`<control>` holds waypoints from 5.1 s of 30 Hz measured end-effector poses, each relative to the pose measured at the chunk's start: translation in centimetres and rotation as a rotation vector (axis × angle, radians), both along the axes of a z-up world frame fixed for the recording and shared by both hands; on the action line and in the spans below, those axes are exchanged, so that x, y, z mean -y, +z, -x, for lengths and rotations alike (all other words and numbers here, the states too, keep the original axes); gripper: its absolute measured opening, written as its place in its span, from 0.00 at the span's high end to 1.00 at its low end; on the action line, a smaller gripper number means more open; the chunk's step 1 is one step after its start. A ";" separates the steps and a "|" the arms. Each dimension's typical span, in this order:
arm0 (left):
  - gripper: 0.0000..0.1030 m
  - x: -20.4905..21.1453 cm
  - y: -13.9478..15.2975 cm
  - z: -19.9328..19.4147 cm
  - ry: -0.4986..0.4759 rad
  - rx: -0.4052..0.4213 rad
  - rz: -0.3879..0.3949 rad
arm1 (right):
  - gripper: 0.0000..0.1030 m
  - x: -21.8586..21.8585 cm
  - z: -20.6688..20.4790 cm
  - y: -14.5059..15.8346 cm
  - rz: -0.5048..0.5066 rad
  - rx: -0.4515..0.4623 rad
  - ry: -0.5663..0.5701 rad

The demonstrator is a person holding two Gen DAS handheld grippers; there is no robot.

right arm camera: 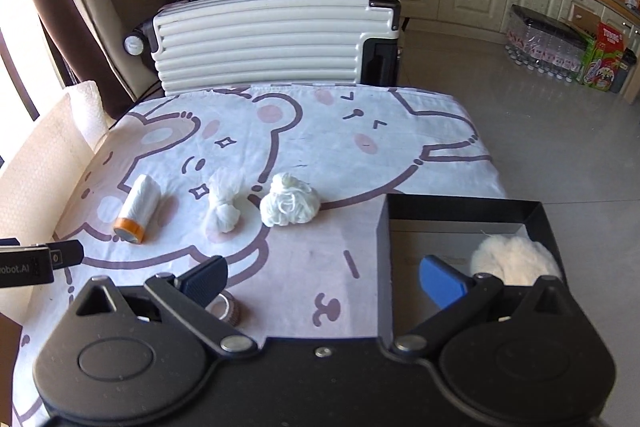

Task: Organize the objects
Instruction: 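Move both tools back over the bed toward the bag roll and tape roll, then grasp the white bag roll with the left tool while the right tool grasps the brown tape roll, then lift and carry the bag roll and tape roll toward the black box with both tools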

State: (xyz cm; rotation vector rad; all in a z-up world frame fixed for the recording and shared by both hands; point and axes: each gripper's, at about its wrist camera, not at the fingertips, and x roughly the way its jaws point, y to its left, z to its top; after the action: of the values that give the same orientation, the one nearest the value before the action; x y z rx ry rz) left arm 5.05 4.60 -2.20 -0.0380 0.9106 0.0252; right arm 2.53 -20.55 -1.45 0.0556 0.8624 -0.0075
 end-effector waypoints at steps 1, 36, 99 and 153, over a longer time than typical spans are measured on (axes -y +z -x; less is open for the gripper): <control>0.00 -0.2 -0.1 -0.1 0.006 0.004 0.004 | 0.00 -0.1 -0.1 0.0 -0.010 0.002 0.005; 0.35 -0.8 -6.9 -9.1 0.111 -0.005 0.031 | 0.00 -3.7 -6.7 -7.7 -0.046 -0.147 0.283; 0.59 2.6 -7.1 -6.8 0.023 -0.171 0.149 | 0.39 -3.7 -4.8 -10.3 -0.049 -0.371 0.397; 0.59 13.9 2.2 1.5 -0.154 0.005 0.284 | 0.58 10.4 1.9 0.5 -0.077 -0.122 -0.013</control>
State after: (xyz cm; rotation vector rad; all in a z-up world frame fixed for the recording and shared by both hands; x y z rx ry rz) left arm 3.54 -9.35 0.03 -0.2319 0.9045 -0.2474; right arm 0.63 -30.94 -0.95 0.1342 0.9839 0.0099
